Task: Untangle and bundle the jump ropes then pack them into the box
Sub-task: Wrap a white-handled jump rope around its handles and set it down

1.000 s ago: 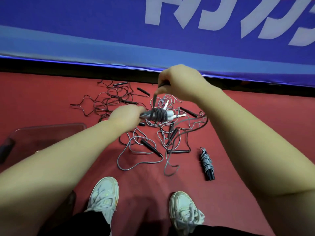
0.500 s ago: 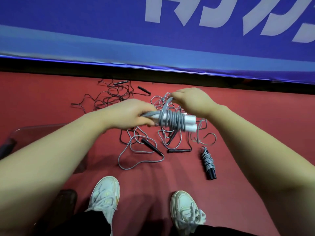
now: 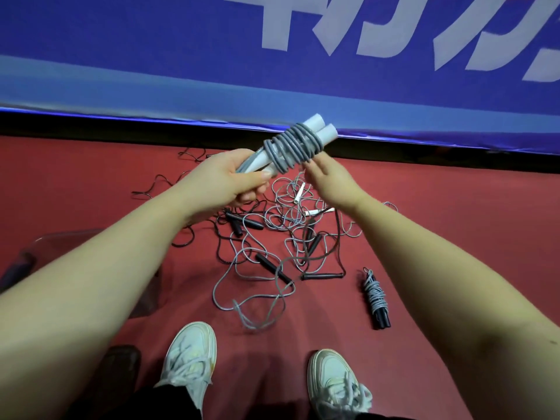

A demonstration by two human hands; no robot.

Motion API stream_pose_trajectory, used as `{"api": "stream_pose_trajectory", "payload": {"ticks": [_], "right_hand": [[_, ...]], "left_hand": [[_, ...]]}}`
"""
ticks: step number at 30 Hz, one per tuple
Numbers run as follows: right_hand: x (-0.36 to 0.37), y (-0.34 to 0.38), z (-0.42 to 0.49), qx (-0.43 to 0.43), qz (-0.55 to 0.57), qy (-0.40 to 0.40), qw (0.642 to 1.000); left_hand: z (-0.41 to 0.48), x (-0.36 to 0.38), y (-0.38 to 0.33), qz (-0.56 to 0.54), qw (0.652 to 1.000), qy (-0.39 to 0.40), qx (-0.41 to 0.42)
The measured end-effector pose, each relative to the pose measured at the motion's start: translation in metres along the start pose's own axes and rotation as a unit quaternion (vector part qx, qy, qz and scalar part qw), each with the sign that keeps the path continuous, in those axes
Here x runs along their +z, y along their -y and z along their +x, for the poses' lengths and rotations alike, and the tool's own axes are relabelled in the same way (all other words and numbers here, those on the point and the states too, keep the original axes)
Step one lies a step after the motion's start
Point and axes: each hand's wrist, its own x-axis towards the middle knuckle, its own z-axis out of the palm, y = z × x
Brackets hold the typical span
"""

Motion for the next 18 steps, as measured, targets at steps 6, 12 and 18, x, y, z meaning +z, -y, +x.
{"api": "stream_pose_trajectory", "payload": {"ticks": [6,12,18], "right_hand": [[-0.036,-0.013,0.008,-0.029,-0.026,0.021,0.999],[-0.031,-0.014,-0.008,-0.015,-0.057,0.090,0.994],[0.006,-0.018,-0.022,0.086,-0.032,0.151,0.984]], "left_hand": [[-0.002,0.003,-0.004,0.059,0.995,0.070,-0.032],[-0.001,0.005,-0.010,0.062,0.991,0.114,-0.037],[0.014,0.008,-0.001,0.005,0.999,0.007,-0.040]]}}
